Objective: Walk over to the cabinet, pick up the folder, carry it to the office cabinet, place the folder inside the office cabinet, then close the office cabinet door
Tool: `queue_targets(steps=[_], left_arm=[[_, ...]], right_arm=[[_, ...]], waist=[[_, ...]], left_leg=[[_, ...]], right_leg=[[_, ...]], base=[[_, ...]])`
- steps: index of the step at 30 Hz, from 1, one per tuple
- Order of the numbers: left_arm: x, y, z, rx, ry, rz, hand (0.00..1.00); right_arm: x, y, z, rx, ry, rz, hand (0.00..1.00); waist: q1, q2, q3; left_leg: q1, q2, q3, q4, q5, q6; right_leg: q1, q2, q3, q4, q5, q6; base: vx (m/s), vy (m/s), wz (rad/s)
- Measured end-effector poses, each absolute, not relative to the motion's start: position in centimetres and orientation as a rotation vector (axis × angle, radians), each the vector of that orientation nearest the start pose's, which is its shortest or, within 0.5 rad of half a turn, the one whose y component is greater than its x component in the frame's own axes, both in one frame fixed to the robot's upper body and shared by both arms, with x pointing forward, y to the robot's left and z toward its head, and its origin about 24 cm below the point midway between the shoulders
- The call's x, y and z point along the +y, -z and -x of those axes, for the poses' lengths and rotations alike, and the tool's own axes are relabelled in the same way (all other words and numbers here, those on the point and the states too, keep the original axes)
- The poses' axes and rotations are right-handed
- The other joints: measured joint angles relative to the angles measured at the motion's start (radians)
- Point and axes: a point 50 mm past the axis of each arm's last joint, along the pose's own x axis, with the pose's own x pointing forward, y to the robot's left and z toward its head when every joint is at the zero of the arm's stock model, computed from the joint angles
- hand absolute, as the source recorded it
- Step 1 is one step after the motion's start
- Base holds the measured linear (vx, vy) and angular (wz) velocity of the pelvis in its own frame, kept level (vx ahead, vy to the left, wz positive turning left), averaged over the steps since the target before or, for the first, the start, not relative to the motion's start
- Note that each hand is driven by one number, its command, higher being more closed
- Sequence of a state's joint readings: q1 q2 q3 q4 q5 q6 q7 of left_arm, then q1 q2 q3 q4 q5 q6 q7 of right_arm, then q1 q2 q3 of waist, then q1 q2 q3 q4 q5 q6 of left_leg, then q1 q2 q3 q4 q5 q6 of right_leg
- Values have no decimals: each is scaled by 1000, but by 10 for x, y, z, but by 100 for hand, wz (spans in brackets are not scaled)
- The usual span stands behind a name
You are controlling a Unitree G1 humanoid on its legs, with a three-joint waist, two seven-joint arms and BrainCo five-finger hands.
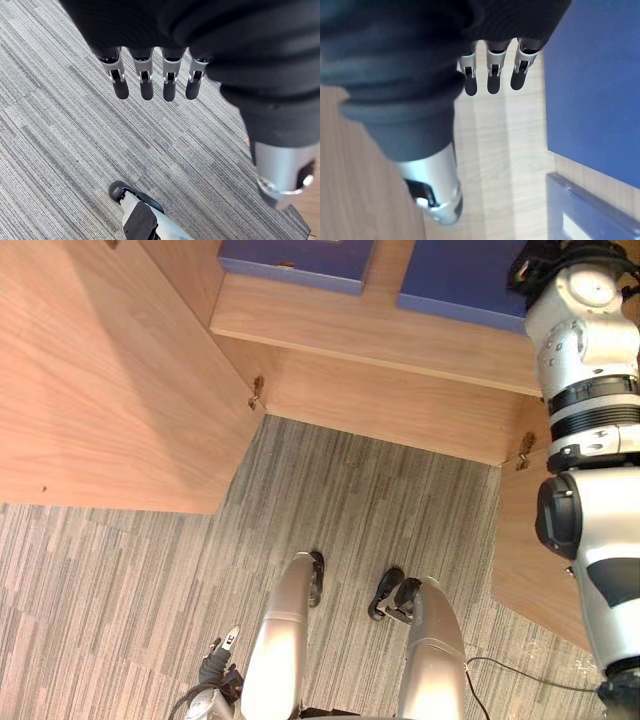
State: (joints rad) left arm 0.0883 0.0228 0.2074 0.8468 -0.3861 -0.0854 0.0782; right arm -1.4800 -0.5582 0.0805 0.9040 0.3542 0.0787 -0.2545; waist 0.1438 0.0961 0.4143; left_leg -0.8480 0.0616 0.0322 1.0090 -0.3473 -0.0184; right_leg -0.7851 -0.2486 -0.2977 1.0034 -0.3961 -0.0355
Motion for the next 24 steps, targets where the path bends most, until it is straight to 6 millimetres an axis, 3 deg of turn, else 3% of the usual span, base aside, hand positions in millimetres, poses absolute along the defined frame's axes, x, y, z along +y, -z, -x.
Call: queue_targets(steps=[8,13,16,18,19,21,22,24], left_arm=[[210,139,-125,815,-515,348,0],[213,140,-120,830,-517,322,0],[219,141,-113,838,-525,298,0],[226,141,-107,855,-524,257,0],[228,141,-105,860,-523,244,0],[232,144,-98,894,-517,208,0],[232,145,-97,902,-517,203,0],[233,148,-91,942,-506,172,0]], right_arm=[[-190,-380,-385,-631,307,189,0],[-163,-341,-393,-582,238,190,0],[-138,-300,-397,-513,162,185,0],[-122,-255,-399,-420,105,183,0],[-120,-243,-398,-393,93,174,0],[-120,-195,-395,-279,66,155,0],[-123,-183,-393,-248,64,155,0],[-135,-129,-382,-107,61,138,0]], waist=[[-21,-43,-11],[-35,-68,-22],[-42,-99,-42],[-44,-134,-84],[-43,-143,-98],[-45,-164,-139],[-45,-166,-145],[-57,-167,-174]], left_leg=[[91,30,47,-102,24,13],[234,48,86,-262,77,7],[339,66,120,-389,119,5],[416,76,149,-496,158,-6],[432,78,156,-523,167,-8],[510,74,176,-628,208,-25],[534,69,182,-661,221,-28],[638,37,206,-819,287,-33]], right_leg=[[71,34,8,-122,61,7],[205,78,1,-310,147,13],[306,121,1,-473,217,14],[384,156,3,-615,276,15],[401,164,3,-651,291,13],[480,195,9,-787,359,17],[499,197,11,-814,373,18],[565,198,30,-907,419,35]], base=[[-14,35,-17],[25,13,-21],[50,-15,-32],[92,-20,-35],[131,-31,-29],[155,-54,-23],[150,-45,-15],[108,0,-16]])
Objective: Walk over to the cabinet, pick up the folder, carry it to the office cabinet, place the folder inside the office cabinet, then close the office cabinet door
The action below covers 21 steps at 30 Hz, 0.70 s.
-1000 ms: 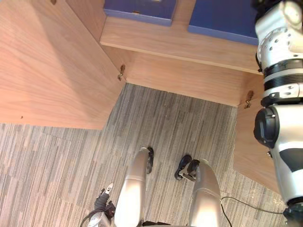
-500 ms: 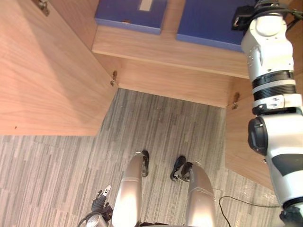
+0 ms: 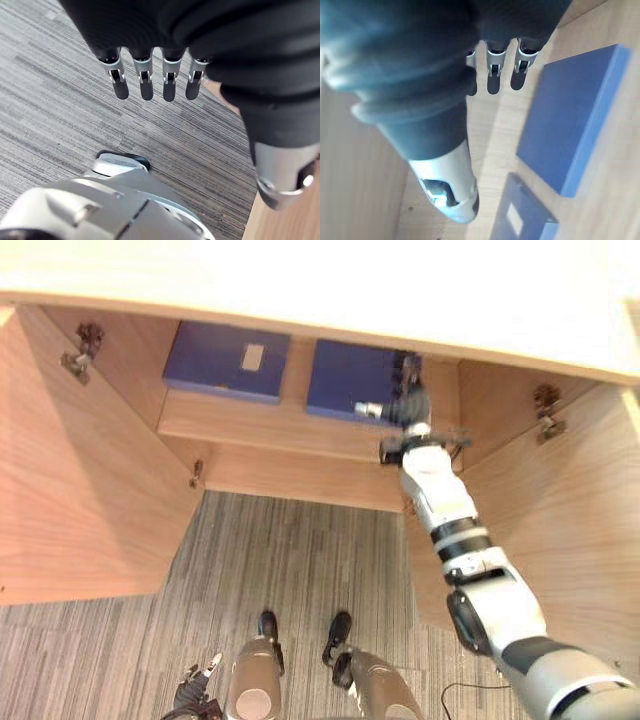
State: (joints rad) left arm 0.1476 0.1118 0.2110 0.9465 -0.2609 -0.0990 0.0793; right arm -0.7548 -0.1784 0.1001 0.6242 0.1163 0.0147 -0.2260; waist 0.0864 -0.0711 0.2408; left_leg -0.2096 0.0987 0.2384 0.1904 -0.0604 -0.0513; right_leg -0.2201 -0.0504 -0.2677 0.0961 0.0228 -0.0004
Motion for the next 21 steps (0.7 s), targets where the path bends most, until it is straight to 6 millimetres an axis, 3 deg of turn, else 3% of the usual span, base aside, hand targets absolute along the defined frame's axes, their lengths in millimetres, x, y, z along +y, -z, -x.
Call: queue_targets(steps=[1,2,3,4,7,15,21], left_arm=[[233,150,-88,957,-502,161,0],[233,152,-82,987,-496,141,0],[234,152,-80,999,-490,127,0],[235,154,-76,1028,-473,92,0],[236,154,-76,1045,-444,53,0],[223,154,-95,1049,-282,-77,0],[200,158,-105,1081,-120,-168,0]], right_arm=[[-138,-115,-377,-66,59,130,0],[-140,-88,-367,11,50,107,0],[-141,-76,-361,44,46,101,0],[-144,-48,-346,123,39,90,0],[-156,-2,-309,256,48,65,0],[-169,50,-236,421,102,-27,0],[-184,73,-200,520,232,-110,0]], waist=[[-7,1,-12],[-22,0,-35],[-29,0,-41],[-46,1,-63],[-71,3,-99],[-111,8,-173],[-149,14,-184]], left_leg=[[22,-7,8,-38,16,0],[60,-20,27,-97,37,-1],[75,-24,35,-113,42,-1],[97,-31,53,-133,45,0],[151,-45,84,-158,45,0],[232,-66,150,-166,36,22],[247,-73,213,-169,33,19]], right_leg=[[10,0,4,-19,9,2],[24,0,22,-43,19,5],[31,0,31,-51,22,7],[35,0,54,-56,28,15],[77,-3,91,-92,49,24],[134,-5,184,-140,88,27],[117,-3,249,-150,102,35]], base=[[79,23,-30],[60,18,-29],[58,25,-45],[30,23,-37],[24,45,-37],[-93,15,-30],[-129,-3,-31]])
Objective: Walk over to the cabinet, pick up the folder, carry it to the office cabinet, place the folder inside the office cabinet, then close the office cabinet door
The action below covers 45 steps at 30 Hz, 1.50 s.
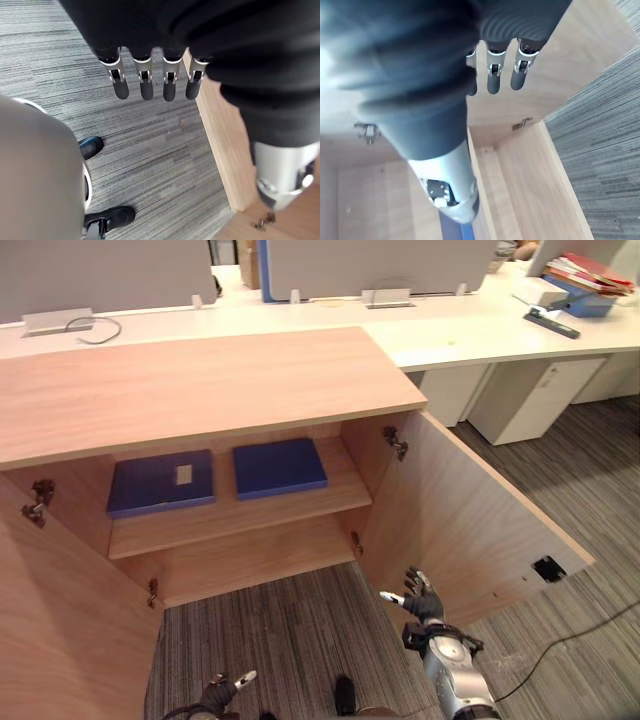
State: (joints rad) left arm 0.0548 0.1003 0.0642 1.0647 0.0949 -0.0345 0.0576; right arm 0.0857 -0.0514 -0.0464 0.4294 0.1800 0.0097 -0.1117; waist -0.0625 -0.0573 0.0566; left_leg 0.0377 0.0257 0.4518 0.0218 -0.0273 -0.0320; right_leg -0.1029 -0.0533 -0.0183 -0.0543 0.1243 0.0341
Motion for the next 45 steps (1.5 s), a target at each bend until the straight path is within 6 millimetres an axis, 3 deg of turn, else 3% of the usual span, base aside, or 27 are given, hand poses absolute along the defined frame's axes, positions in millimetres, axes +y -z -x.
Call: queue_targets(steps=[6,8,10,12,13,14,15,16,17,18,19,20,22,24,26,31,37,43,45], left_arm=[[196,159,-108,1086,-99,-182,0],[199,159,-105,1090,-131,-162,0],[199,162,-100,1120,-145,-149,0],[199,162,-99,1125,-144,-150,0],[200,162,-98,1128,-147,-151,0],[202,162,-97,1128,-153,-149,0],[204,162,-97,1130,-169,-140,0],[205,163,-92,1144,-204,-105,0],[205,163,-92,1136,-215,-93,0],[204,164,-90,1147,-217,-85,0],[205,164,-90,1149,-219,-86,0],[209,162,-93,1139,-220,-103,0],[203,164,-89,1154,-215,-85,0],[201,164,-90,1152,-218,-76,0],[201,164,-91,1147,-219,-74,0],[201,162,-95,1120,-242,-60,0],[197,160,-101,1098,-200,-88,0],[198,158,-104,1078,-172,-103,0],[201,158,-105,1074,-168,-116,0]], right_arm=[[-196,74,-177,523,399,-203,0],[-190,71,-174,508,405,-230,0],[-191,74,-166,522,435,-253,0],[-205,83,-149,566,524,-259,0],[-216,85,-139,578,585,-258,0],[-220,85,-137,577,612,-257,0],[-227,85,-135,576,637,-245,0],[-229,81,-144,550,634,-244,0],[-231,77,-149,527,639,-249,0],[-234,74,-152,504,652,-254,0],[-237,75,-147,511,670,-251,0],[-241,77,-143,522,701,-254,0],[-248,71,-145,499,711,-229,0],[-249,66,-152,470,703,-229,0],[-250,64,-155,462,699,-224,0],[-255,56,-163,429,649,-167,0],[-260,18,-205,278,419,19,0],[-254,-4,-235,203,275,99,0],[-248,-21,-257,143,197,155,0]], waist=[[-11,1,6],[2,5,7],[-15,16,13],[-28,16,16],[-35,12,18],[-38,5,25],[-52,-2,27],[-32,16,25],[-19,36,28],[-41,21,28],[-47,15,27],[-42,-1,26],[-38,34,14],[-29,43,13],[-25,42,13],[-4,46,18],[11,55,34],[24,62,39],[25,71,43]], left_leg=[[22,20,170,54,-41,13],[36,52,276,62,-56,21],[56,94,352,67,-55,18],[66,129,374,94,-53,10],[72,138,380,108,-52,6],[75,137,380,119,-53,4],[65,133,366,123,-68,-12],[59,119,325,59,-67,-2],[63,134,326,35,-35,9],[62,139,355,56,-32,-14],[65,131,353,69,-35,-20],[65,139,353,107,-46,-35],[58,177,365,87,-16,-34],[73,198,384,60,25,-36],[88,203,392,45,49,-52],[87,201,386,33,73,-67],[84,182,359,-19,72,-68],[64,159,320,-31,70,-67],[65,153,304,-32,68,-64]], right_leg=[[-33,38,137,12,65,17],[-49,60,96,-11,104,44],[-90,14,-254,169,-23,-62],[-77,-69,-411,290,-109,-74],[-67,-110,-451,316,-129,-78],[-71,-112,-455,327,-142,-99],[-70,-79,-429,312,-135,-107],[-57,-27,-373,206,-103,-67],[-66,-24,-407,243,-148,-89],[-106,-139,-457,476,-276,-129],[-98,-187,-473,516,-304,-91],[-79,-203,-466,484,-305,-9],[-52,-121,-457,380,-252,-31],[-28,-58,-431,287,-207,-51],[-1,-32,-417,230,-181,-54],[24,-12,-413,143,-131,-56],[54,7,-424,41,-70,-44],[74,-2,-454,-21,-25,-33],[88,-9,-470,-29,-19,-32]], base=[[0,-2,-80],[-67,-64,-140],[-14,-67,-120],[32,-2,-57],[19,-7,-33],[-6,-72,-38],[-26,-110,-87],[-53,-163,-122],[-67,-128,-124],[-34,-111,-60],[35,-72,-31],[114,-161,-25],[92,-185,-48],[23,-121,-54],[2,-55,-29],[-8,-1,-2],[-65,11,6],[-73,21,17],[-52,28,19]])
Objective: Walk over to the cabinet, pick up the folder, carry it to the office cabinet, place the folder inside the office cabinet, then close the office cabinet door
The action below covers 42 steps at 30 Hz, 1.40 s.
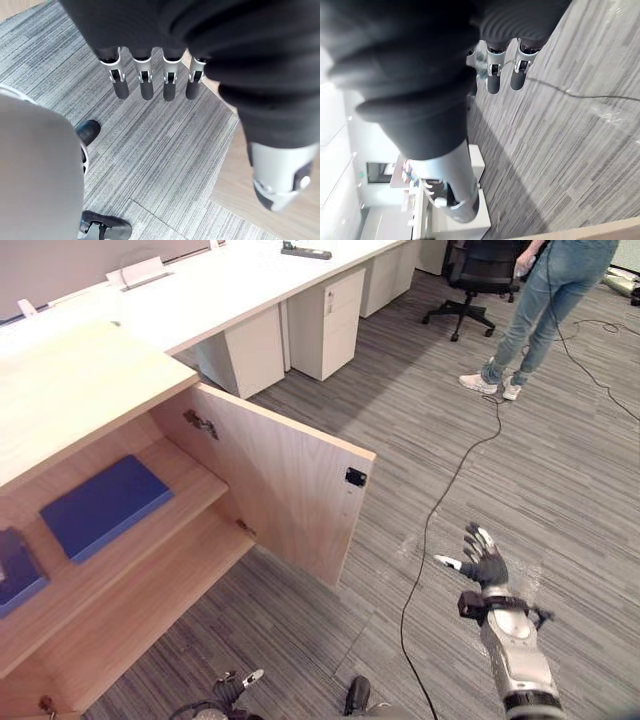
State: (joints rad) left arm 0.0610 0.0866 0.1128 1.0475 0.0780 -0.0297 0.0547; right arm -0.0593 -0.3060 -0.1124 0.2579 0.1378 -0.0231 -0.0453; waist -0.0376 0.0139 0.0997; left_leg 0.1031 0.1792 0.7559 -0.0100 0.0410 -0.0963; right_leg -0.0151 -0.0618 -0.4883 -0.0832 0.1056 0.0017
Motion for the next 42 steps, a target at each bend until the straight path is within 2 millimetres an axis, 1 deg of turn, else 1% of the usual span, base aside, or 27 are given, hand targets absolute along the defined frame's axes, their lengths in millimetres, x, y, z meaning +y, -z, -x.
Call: queue_targets(steps=[1,3,6,9,12,13,15,18,19,21,24,29,31,35,37,38,40,42], left_arm=[[202,158,-105,1073,-168,-117,0],[204,157,-106,1066,-169,-121,0],[207,157,-103,1070,-179,-120,0],[210,158,-98,1080,-189,-121,0],[211,158,-95,1084,-201,-112,0],[211,158,-94,1087,-204,-106,0],[210,159,-91,1091,-200,-107,0],[212,162,-76,1123,-215,-99,0],[212,162,-74,1129,-217,-99,0],[212,163,-66,1147,-221,-97,0],[212,164,-61,1158,-222,-97,0],[213,164,-56,1171,-216,-98,0],[214,164,-57,1166,-207,-102,0],[215,163,-58,1160,-202,-102,0],[215,163,-59,1152,-202,-104,0],[215,163,-59,1151,-203,-104,0],[216,162,-61,1142,-203,-107,0],[218,161,-63,1136,-206,-110,0]], right_arm=[[-247,-25,-264,128,182,168,0],[-245,-41,-286,86,141,213,0],[-247,-50,-300,75,134,216,0],[-246,-53,-317,100,113,239,0],[-246,-54,-328,119,117,204,0],[-248,-55,-332,131,132,178,0],[-253,-56,-335,146,146,170,0],[-246,-63,-345,142,106,206,0],[-244,-64,-346,139,95,213,0],[-234,-68,-350,138,16,268,0],[-223,-68,-354,154,-94,331,0],[-223,-67,-354,196,-188,390,0],[-213,-61,-352,225,-272,430,0],[-200,-57,-351,240,-360,448,0],[-188,-54,-348,243,-428,462,0],[-185,-53,-347,245,-446,467,0],[-169,-51,-344,233,-529,486,0],[-157,-52,-340,220,-602,548,0]], waist=[[2,3,1],[19,14,7],[29,23,5],[38,29,9],[47,34,12],[50,39,15],[54,44,16],[65,45,17],[67,45,17],[69,44,18],[77,41,20],[77,33,26],[75,29,29],[76,23,32],[78,20,34],[78,19,35],[78,13,38],[76,5,41]], left_leg=[[-1,-1,-3,0,0,0],[-3,-3,-9,0,0,1],[-16,-2,-38,0,2,3],[-15,-5,-57,0,3,5],[-14,-9,-67,0,4,7],[-15,-13,-82,0,7,11],[-16,-16,-96,0,9,14],[-21,-19,-107,-1,14,20],[-21,-20,-108,-1,15,21],[-29,-21,-122,-3,20,26],[-33,-24,-139,-12,29,29],[-33,-28,-148,-24,38,32],[-33,-28,-148,-25,38,33],[-33,-28,-148,-27,39,33],[-33,-29,-149,-29,39,33],[-33,-29,-149,-30,39,33],[-33,-30,-149,-36,43,33],[-38,-29,-149,-36,44,35]], right_leg=[[0,-1,-2,0,2,-2],[1,-4,-8,0,4,0],[4,-6,-33,0,5,0],[17,-10,-56,0,5,0],[24,-14,-62,0,5,0],[32,-19,-75,0,5,1],[37,-23,-85,0,6,1],[37,-27,-93,-1,10,5],[38,-27,-95,-1,10,4],[37,-29,-109,-6,12,4],[37,-30,-120,-6,13,3],[39,-29,-132,-6,14,4],[38,-27,-133,-6,14,4],[38,-26,-134,-6,14,4],[37,-26,-134,-6,14,4],[37,-26,-134,-6,14,4],[36,-26,-134,-6,14,4],[31,-26,-132,-6,14,4]], base=[[-46,33,14],[-37,22,8],[-17,9,23],[-17,19,19],[-38,22,16],[-57,18,27],[-70,26,22],[-70,20,8],[-74,10,9],[-82,8,15],[-80,17,15],[-56,16,5],[-46,9,0],[-10,5,0],[-40,23,1],[-36,21,1],[-39,19,1],[-43,13,-1]])
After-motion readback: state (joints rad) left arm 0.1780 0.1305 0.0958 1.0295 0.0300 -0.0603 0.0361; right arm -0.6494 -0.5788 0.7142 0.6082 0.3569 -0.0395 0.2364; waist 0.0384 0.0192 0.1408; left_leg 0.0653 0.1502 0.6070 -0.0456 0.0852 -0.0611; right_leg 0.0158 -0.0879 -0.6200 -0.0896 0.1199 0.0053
